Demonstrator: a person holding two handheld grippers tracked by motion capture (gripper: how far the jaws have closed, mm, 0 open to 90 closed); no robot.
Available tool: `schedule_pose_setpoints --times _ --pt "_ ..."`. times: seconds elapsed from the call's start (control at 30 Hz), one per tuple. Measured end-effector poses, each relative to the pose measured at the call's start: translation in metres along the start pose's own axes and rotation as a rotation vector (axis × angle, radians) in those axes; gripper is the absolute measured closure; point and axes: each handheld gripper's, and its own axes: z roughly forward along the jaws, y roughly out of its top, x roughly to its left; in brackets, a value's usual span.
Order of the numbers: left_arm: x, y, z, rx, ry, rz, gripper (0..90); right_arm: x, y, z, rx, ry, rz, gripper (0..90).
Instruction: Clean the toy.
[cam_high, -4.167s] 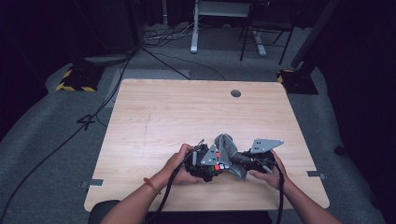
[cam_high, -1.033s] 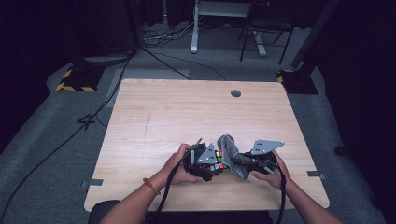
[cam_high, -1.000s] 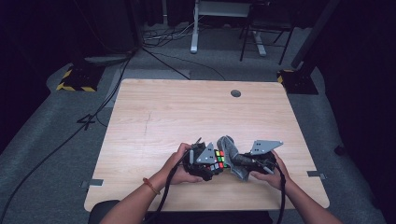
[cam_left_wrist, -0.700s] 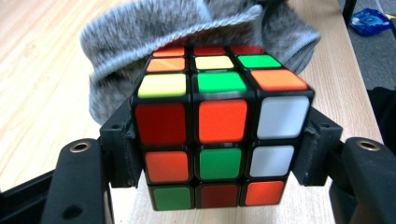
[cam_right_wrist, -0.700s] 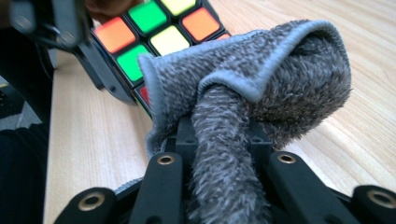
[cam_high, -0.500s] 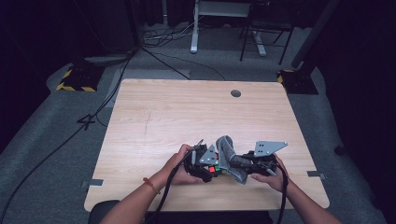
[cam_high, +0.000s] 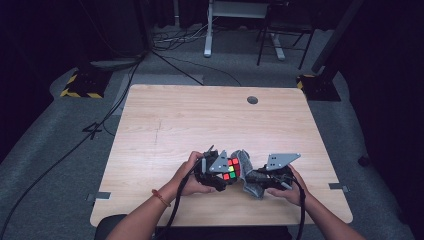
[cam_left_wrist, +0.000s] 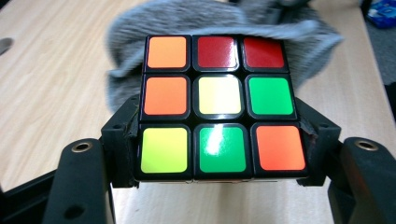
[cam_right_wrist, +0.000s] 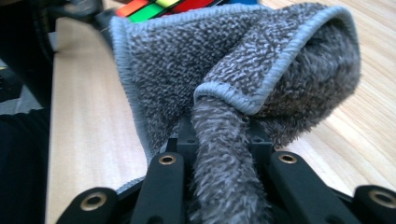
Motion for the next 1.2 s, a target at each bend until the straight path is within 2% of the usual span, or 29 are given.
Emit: schedule_pose_setpoints --times 0.13,0.2,0.3,0.37,0.47,0.53,0.63,0.77,0.87,0.97,1.2 --pt "0.001 -0.003 0.005 0.046 0.022 0.010 33.3 0.006 0.004 -0.005 -0.042 0.027 -0.022 74.8" --pt "0.000 -0.005 0.009 0.062 0.000 0.012 33.3 0.010 0.008 -0.007 -0.055 0.014 -0.043 74.7" --pt "-0.005 -0.003 0.011 0.070 -0.019 0.029 33.3 0.010 0.011 -0.011 -0.101 0.005 -0.043 74.8" --pt "-0.010 0.000 0.012 0.064 -0.046 0.053 33.3 0.009 0.013 -0.013 -0.125 -0.028 -0.037 74.8" --pt "-0.014 0.003 0.013 0.063 -0.047 0.060 33.3 0.004 0.012 -0.011 -0.077 -0.079 -0.044 74.9" --pt "-0.011 0.002 0.012 0.050 -0.047 0.045 33.3 -0.001 0.008 -0.006 -0.028 -0.077 -0.025 74.9" --pt "-0.007 -0.001 0.006 0.055 -0.015 0.041 33.3 -0.006 0.001 -0.002 0.034 -0.107 -0.020 74.9" --pt "0.001 -0.009 0.000 0.070 0.017 0.018 33.2 -0.012 -0.002 -0.007 0.025 -0.117 -0.003 74.8" --pt "0.007 -0.017 -0.004 0.085 0.033 -0.002 33.3 -0.015 -0.004 -0.010 0.037 -0.141 -0.006 74.4" --pt "0.014 -0.026 -0.009 0.105 0.052 -0.018 33.2 -0.021 -0.008 -0.012 0.043 -0.147 0.015 74.1" --pt "0.024 -0.041 -0.015 0.095 0.026 -0.085 33.2 -0.031 -0.015 -0.012 0.096 -0.139 0.025 73.7"
